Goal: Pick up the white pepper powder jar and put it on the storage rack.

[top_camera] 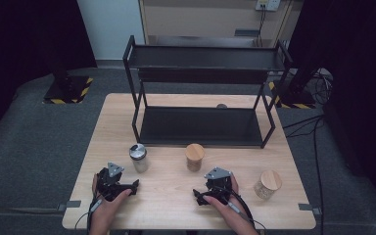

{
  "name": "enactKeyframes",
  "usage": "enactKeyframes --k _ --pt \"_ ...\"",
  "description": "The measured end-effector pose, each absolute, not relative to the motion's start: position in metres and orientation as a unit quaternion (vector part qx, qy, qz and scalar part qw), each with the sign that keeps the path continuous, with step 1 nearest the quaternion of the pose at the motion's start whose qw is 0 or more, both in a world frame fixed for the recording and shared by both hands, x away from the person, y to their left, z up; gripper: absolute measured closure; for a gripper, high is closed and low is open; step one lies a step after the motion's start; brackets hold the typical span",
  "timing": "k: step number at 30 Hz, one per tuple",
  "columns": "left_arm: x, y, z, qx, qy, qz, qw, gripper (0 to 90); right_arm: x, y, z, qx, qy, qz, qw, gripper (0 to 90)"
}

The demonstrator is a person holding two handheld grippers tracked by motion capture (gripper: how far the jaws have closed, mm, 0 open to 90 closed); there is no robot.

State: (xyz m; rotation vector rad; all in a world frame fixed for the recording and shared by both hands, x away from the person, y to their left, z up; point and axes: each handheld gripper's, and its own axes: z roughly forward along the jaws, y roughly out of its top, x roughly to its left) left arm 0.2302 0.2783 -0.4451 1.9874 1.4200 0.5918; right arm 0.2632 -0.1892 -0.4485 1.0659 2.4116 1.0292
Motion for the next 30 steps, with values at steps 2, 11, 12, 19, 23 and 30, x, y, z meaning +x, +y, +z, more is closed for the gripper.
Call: enactKeyframes --k 2,11,12,19,23,30 --pt "0.2302 0.2783 -0.4452 0.752 0.537 0.224 0.309 0.0 0.2632 -0.1891 -0.4484 0.372 0.842 0.359 0.155 0.5" --pt "0.23 0.2779 -0.4451 0.752 0.538 0.225 0.309 0.0 0.2632 -0.1892 -0.4485 0.372 0.842 0.359 0.155 0.5" --pt "0.2299 0.2776 -0.4451 0.751 0.538 0.225 0.309 0.0 0.2632 -0.1892 -0.4485 0.372 0.842 0.359 0.155 0.5" --pt "0.2292 0.2762 -0.4449 0.75 0.54 0.227 0.307 0.0 0.2633 -0.1892 -0.4485 0.372 0.842 0.359 0.155 0.5" --pt "0.2284 0.2766 -0.445 0.751 0.537 0.228 0.309 0.3 0.2632 -0.1892 -0.4484 0.373 0.842 0.359 0.155 0.5" --pt "0.2258 0.2718 -0.4436 0.752 0.53 0.236 0.314 1.2 0.2632 -0.1893 -0.4485 0.372 0.842 0.359 0.155 0.5"
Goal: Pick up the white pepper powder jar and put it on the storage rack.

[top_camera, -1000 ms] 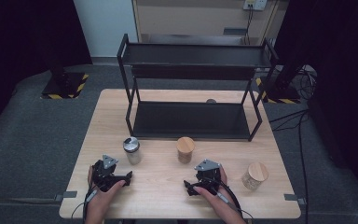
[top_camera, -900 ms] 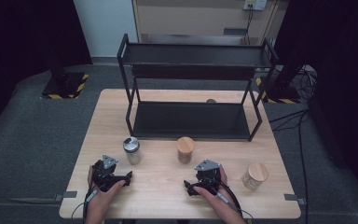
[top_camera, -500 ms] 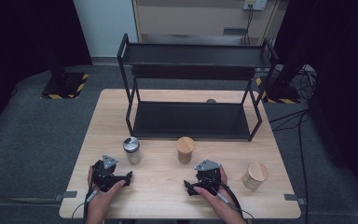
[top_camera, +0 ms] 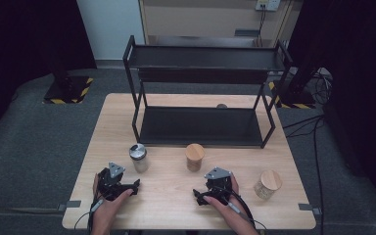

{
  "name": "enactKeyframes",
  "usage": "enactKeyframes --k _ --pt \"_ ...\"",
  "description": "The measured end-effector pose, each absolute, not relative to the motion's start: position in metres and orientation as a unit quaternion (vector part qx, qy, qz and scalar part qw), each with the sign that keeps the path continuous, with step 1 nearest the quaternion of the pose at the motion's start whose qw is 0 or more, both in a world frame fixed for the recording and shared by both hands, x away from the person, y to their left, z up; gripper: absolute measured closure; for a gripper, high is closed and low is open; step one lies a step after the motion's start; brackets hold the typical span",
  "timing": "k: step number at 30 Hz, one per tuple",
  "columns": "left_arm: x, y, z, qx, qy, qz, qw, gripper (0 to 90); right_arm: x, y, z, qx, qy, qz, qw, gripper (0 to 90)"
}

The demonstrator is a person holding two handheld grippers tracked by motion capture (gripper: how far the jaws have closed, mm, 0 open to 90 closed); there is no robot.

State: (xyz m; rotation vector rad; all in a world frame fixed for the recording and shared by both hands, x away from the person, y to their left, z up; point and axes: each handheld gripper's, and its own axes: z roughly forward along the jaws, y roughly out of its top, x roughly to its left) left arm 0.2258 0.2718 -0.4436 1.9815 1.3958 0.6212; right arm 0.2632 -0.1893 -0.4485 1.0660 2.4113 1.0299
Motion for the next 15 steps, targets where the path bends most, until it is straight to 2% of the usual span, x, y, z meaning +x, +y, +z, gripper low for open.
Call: enactKeyframes --k 15 --pt "0.225 0.267 -0.433 0.751 0.515 0.244 0.334 1.5 0.263 -0.189 -0.449 0.372 0.841 0.36 0.155 0.5"
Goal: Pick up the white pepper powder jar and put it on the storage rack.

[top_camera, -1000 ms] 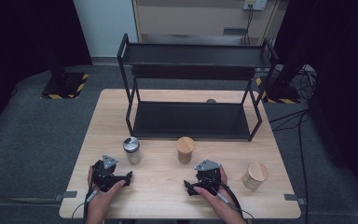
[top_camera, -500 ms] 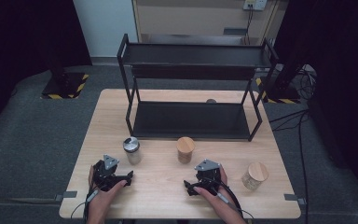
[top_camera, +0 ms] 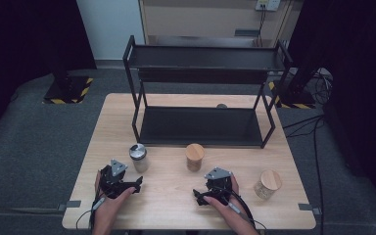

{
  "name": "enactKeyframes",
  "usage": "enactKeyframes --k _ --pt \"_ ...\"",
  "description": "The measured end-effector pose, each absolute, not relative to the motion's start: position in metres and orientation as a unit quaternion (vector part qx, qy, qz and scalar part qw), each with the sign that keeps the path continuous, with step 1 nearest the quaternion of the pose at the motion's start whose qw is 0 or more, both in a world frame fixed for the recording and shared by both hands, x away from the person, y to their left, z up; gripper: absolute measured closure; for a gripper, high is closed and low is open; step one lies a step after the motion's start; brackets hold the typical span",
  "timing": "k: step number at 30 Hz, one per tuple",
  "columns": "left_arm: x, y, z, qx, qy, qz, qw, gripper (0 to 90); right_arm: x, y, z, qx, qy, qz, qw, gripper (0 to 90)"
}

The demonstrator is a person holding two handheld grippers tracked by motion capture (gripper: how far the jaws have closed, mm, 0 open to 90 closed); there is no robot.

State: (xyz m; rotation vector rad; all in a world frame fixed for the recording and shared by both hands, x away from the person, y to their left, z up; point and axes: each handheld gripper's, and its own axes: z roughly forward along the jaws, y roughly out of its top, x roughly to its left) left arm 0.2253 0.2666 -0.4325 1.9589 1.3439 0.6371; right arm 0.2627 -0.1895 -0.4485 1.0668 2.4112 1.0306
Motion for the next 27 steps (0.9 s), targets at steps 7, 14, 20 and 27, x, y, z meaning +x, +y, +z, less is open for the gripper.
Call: enactKeyframes --k 7,14,20,27 --pt "0.227 0.264 -0.43 0.753 0.51 0.245 0.337 1.6 0.263 -0.19 -0.449 0.372 0.841 0.36 0.155 0.5" --pt "0.231 0.262 -0.428 0.754 0.505 0.246 0.34 1.7 0.262 -0.19 -0.449 0.372 0.841 0.36 0.155 0.5" --pt "0.234 0.261 -0.425 0.752 0.504 0.248 0.345 1.8 0.261 -0.19 -0.449 0.373 0.841 0.359 0.155 0.5" --pt "0.238 0.258 -0.422 0.754 0.498 0.25 0.347 2.0 0.261 -0.19 -0.448 0.373 0.841 0.359 0.155 0.5"
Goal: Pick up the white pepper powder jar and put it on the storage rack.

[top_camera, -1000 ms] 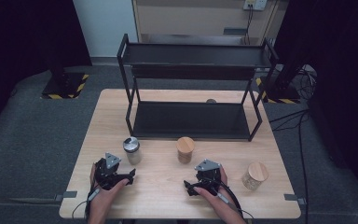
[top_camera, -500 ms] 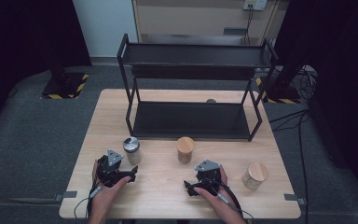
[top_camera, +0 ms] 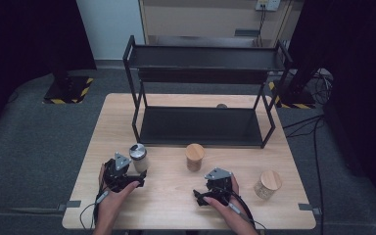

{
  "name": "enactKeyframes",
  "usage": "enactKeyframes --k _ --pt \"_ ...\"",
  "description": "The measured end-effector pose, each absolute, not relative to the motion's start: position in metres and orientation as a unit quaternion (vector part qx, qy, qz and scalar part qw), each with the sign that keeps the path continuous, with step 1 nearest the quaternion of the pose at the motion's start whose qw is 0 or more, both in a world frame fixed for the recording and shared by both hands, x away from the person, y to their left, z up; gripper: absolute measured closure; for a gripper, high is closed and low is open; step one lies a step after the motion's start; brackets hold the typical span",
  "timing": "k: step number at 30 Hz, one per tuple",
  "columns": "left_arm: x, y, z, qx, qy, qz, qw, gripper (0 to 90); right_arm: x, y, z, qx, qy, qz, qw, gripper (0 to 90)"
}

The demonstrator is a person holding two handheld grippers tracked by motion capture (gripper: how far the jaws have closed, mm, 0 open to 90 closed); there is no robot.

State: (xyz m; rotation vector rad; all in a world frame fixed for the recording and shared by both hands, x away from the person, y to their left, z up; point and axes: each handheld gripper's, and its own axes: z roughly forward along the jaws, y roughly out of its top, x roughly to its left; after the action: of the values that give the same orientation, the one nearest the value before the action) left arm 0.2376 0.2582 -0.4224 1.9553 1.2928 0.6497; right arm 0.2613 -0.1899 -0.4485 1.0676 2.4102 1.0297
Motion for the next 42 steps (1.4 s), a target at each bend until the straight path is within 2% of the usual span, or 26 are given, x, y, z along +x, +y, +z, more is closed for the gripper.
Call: enactKeyframes --k 29,42 --pt "0.256 0.262 -0.431 0.742 0.494 0.254 0.374 3.5 0.261 -0.19 -0.449 0.372 0.841 0.36 0.155 0.5" --pt "0.267 0.259 -0.438 0.74 0.49 0.256 0.382 8.9 0.261 -0.19 -0.449 0.372 0.841 0.36 0.155 0.5"
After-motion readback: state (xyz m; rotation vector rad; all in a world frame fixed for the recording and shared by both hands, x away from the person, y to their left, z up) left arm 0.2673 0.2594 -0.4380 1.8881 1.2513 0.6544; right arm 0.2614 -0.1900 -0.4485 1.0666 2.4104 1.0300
